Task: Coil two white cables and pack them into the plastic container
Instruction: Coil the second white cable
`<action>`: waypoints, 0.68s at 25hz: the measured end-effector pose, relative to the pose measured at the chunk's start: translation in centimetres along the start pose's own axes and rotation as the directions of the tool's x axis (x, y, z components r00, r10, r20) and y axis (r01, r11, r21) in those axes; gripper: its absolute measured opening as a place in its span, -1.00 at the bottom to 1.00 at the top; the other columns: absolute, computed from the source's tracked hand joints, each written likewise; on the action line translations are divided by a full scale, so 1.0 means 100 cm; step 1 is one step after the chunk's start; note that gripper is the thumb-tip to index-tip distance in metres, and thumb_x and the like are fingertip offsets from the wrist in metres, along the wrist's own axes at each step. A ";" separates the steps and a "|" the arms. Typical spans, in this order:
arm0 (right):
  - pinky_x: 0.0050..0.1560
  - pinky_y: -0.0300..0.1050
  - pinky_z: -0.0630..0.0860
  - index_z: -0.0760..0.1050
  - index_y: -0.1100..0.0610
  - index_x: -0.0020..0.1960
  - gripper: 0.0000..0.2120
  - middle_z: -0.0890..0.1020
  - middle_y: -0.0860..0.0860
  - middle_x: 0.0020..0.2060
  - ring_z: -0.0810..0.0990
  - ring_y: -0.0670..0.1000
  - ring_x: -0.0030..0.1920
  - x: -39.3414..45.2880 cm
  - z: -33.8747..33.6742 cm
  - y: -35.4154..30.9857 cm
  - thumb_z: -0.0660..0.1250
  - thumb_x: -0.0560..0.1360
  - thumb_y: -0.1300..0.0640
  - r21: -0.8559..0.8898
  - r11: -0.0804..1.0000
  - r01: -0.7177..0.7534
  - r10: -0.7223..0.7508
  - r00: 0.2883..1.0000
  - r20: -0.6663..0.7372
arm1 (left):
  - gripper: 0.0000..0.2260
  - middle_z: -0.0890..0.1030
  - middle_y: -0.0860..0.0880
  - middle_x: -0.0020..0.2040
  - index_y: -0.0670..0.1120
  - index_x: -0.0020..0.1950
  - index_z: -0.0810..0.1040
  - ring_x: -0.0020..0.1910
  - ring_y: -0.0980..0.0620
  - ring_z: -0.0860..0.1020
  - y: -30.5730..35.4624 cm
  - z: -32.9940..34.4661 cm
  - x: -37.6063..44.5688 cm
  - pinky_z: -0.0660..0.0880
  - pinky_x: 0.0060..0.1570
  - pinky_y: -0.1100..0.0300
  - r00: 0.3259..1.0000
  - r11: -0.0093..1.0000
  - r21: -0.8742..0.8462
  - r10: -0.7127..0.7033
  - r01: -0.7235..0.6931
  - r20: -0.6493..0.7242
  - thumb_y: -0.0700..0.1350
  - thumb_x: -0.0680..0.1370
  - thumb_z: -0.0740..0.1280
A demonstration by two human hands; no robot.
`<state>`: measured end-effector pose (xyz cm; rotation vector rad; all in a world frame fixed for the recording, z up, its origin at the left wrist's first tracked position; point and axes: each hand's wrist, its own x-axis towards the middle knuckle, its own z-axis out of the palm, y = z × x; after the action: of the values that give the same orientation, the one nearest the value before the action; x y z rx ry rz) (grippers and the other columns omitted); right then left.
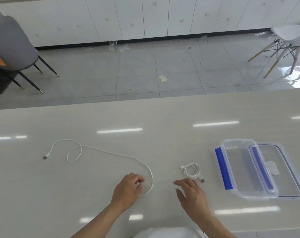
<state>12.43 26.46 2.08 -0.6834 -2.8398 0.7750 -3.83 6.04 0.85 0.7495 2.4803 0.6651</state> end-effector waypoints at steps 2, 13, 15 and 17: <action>-0.25 -0.08 0.62 0.70 0.01 0.03 -0.67 0.71 -0.10 -0.13 0.69 0.05 -0.13 -0.001 0.013 -0.019 0.60 0.29 0.20 -0.046 0.995 0.093 -0.090 0.993 0.075 | -0.76 0.58 0.20 0.16 0.10 0.19 0.61 0.19 0.16 0.49 -0.025 -0.010 -0.013 0.40 0.12 0.30 0.997 0.985 0.156 0.074 -0.076 0.022 -0.08 0.55 0.32; -0.02 -0.12 0.62 0.69 -0.07 0.06 -0.59 0.71 -0.13 -0.07 0.69 -0.02 -0.02 0.011 0.062 -0.106 0.62 0.23 0.01 -0.201 0.915 0.350 -0.272 0.903 0.333 | -0.82 0.50 -0.07 0.16 -0.07 0.17 0.51 0.17 -0.10 0.44 -0.051 -0.012 -0.025 0.37 0.03 0.09 0.947 0.850 0.417 0.275 -0.321 0.169 -0.21 0.64 0.17; 0.25 -0.13 0.45 0.58 -0.10 0.26 -0.67 0.69 -0.12 0.07 0.61 -0.01 0.13 0.012 0.066 -0.112 0.36 0.50 -0.06 -0.172 0.933 0.315 -0.232 0.895 0.380 | -0.82 0.50 -0.04 0.15 -0.04 0.17 0.51 0.15 -0.06 0.45 -0.054 -0.016 -0.025 0.37 -0.02 0.12 0.936 0.875 0.331 0.329 -0.353 0.127 -0.11 0.67 0.15; 0.15 -0.17 0.44 0.56 -0.13 0.26 -0.72 0.70 -0.14 0.05 0.61 -0.03 0.08 0.014 0.065 -0.121 0.23 0.58 -0.08 -0.046 0.982 0.182 -0.152 0.913 0.378 | -0.82 0.51 0.00 0.12 -0.02 0.14 0.53 0.09 -0.02 0.48 -0.056 -0.026 -0.025 0.42 -0.04 0.13 0.916 0.874 0.276 0.394 -0.400 0.081 -0.04 0.67 0.16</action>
<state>4.98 14.89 2.57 -0.3183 -3.2320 0.8440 -5.50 -0.40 0.45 1.3982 2.4486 0.4258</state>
